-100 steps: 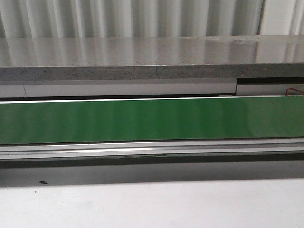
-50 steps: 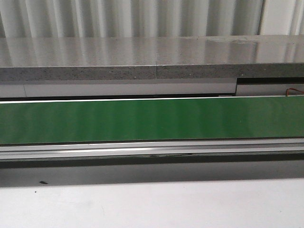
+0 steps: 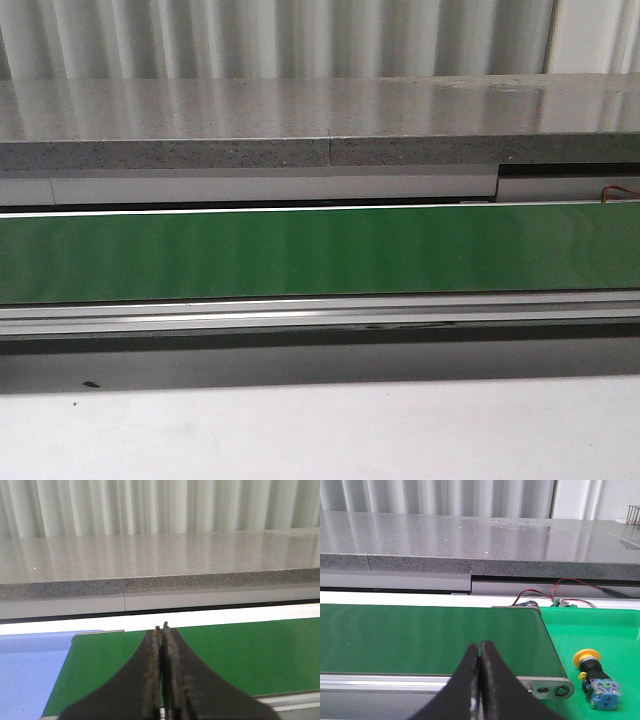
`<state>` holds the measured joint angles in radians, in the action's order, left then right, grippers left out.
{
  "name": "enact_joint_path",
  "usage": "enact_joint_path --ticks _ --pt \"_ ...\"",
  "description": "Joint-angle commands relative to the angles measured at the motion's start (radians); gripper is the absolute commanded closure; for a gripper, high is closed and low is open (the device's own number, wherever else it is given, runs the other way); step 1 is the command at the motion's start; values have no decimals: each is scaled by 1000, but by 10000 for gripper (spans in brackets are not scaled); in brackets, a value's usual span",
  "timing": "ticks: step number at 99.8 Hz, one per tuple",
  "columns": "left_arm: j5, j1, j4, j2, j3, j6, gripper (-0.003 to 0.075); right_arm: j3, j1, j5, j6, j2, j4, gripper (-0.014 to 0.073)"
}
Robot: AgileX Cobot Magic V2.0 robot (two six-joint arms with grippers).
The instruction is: Move button from right to left
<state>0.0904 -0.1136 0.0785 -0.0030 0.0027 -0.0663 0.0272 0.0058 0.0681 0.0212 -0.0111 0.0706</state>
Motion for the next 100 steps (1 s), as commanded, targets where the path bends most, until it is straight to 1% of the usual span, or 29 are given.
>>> enact_joint_path --ticks 1,9,14,19,30,50,64,77,88,100 --pt "-84 -7 1 -19 38 -7 741 -21 -3 -79 4 -19 -10 662" --pt "-84 -7 1 -19 38 -7 741 -21 -3 -75 4 -19 -6 662" --pt "-84 -7 1 -19 38 -7 741 -21 -1 -86 -1 -19 29 662" --pt "-84 -7 1 -19 38 -7 741 -21 -1 -119 -21 -19 101 662" --pt "-84 -7 1 -19 38 -7 741 -32 -1 -137 -15 -19 121 662" --pt "-84 -7 1 -19 38 -7 741 -118 -1 -57 -14 5 92 662" --pt "-84 -7 1 -19 38 -7 741 -223 -1 79 -14 79 25 662" --pt "-84 -7 1 -19 38 -7 741 -312 -1 175 -14 169 -1 662" --pt "-84 -7 1 -19 38 -7 741 -350 -1 140 -14 250 -18 662" --pt "-84 -7 1 -19 38 -7 741 -390 -1 137 -14 337 -29 662"
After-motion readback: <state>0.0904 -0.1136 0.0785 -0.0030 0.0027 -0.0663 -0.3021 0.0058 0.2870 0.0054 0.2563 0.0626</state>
